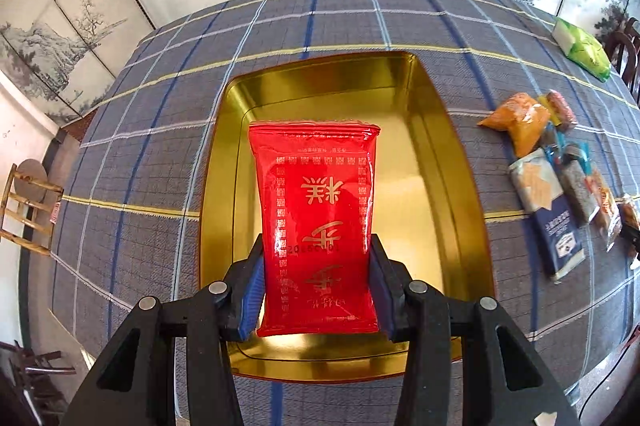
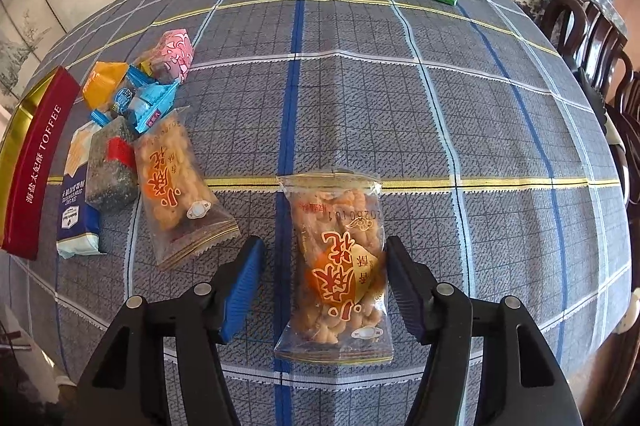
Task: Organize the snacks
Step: 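Carry the red packet into the gold tin and open the left tool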
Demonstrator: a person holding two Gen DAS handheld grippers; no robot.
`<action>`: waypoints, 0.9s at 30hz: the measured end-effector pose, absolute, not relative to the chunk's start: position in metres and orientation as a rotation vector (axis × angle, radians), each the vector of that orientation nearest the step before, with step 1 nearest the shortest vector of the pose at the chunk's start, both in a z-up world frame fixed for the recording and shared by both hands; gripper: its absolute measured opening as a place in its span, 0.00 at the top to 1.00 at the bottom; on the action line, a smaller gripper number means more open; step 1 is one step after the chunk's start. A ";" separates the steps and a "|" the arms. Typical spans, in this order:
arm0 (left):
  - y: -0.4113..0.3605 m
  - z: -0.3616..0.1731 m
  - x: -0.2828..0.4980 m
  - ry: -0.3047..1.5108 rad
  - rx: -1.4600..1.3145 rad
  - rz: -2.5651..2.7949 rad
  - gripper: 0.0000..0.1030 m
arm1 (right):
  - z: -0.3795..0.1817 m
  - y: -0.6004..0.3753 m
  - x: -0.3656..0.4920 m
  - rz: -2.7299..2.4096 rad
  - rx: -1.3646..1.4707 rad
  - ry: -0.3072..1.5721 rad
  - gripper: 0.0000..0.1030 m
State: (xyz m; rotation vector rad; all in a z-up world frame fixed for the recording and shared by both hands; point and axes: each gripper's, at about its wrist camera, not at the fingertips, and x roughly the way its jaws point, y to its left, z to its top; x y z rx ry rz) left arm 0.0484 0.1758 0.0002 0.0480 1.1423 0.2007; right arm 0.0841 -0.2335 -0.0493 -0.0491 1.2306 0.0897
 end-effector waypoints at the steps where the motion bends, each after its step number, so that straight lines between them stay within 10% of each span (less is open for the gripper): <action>1: 0.180 -0.004 0.048 1.150 0.048 0.196 0.59 | -0.049 -0.233 0.085 0.090 -0.051 1.233 0.39; 27: 0.200 -0.042 0.039 1.205 0.104 0.215 0.47 | -0.033 -0.232 0.080 -0.014 0.007 1.188 0.60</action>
